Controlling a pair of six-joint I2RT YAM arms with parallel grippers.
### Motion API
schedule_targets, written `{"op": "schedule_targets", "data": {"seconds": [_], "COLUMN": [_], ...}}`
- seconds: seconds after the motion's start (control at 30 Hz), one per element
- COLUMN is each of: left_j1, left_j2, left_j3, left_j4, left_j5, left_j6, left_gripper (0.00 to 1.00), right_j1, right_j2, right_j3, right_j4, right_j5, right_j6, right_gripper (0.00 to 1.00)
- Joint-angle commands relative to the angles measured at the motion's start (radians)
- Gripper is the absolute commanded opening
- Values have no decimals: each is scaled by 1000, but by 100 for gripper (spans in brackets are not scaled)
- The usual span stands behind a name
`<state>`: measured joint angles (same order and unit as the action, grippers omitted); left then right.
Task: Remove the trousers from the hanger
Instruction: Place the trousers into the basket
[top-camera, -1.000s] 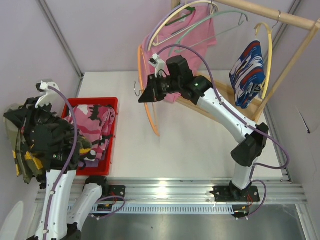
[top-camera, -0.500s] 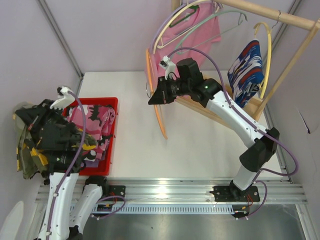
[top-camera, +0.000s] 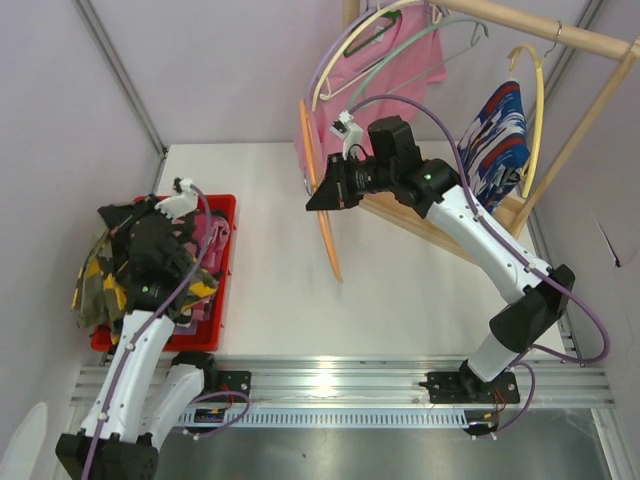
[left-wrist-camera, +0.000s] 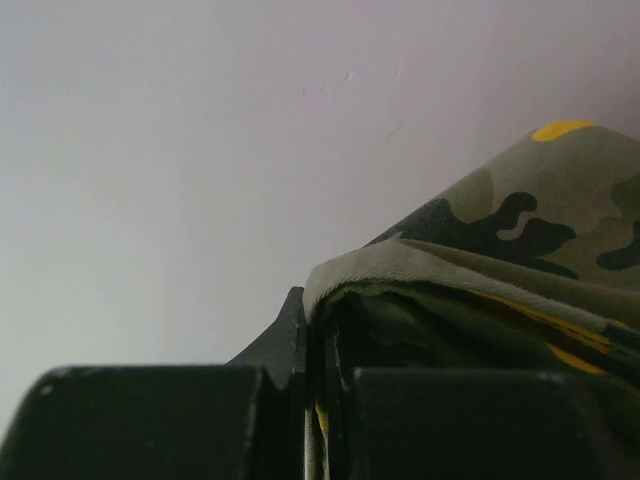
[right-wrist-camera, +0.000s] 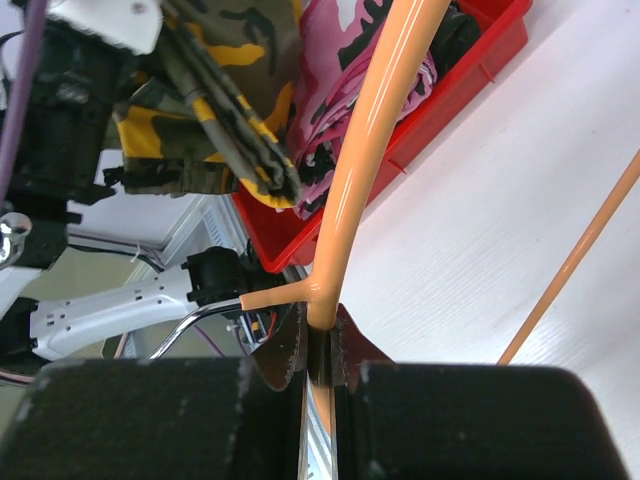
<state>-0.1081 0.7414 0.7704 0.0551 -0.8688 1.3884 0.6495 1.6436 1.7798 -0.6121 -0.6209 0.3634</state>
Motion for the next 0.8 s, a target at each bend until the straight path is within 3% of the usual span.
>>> {"op": "schedule_targets", "data": {"seconds": [0.0,0.2,0.33,0.53,0.67,0.77], "left_j1": [-34,-76,-84,-119,-128,-148], "left_j2": [56,205,286,479,549,533], "left_j3": [59,26,75,161,237,260], "left_j4": [112,192,196,200,68,-125], "left_j5": [63,113,114,12,7,88], "left_j6": [-55,-117,-241,-255,-385,-524], "left_gripper": [0,0,0,1,1,15], "right_j1": [-13,-13,-11,-10,-8,-8], "right_j2": [-83,-113,-125,-130,-143,-149], "right_j3": [-23,-52,-63,-65,-71,-74], "right_j4": [75,81,86,80,65,55], "right_j5": [1,26,32,35,52,59], "right_j6": [15,26,35,37,28,26], "right_gripper": [0,0,0,0,0,0]}}
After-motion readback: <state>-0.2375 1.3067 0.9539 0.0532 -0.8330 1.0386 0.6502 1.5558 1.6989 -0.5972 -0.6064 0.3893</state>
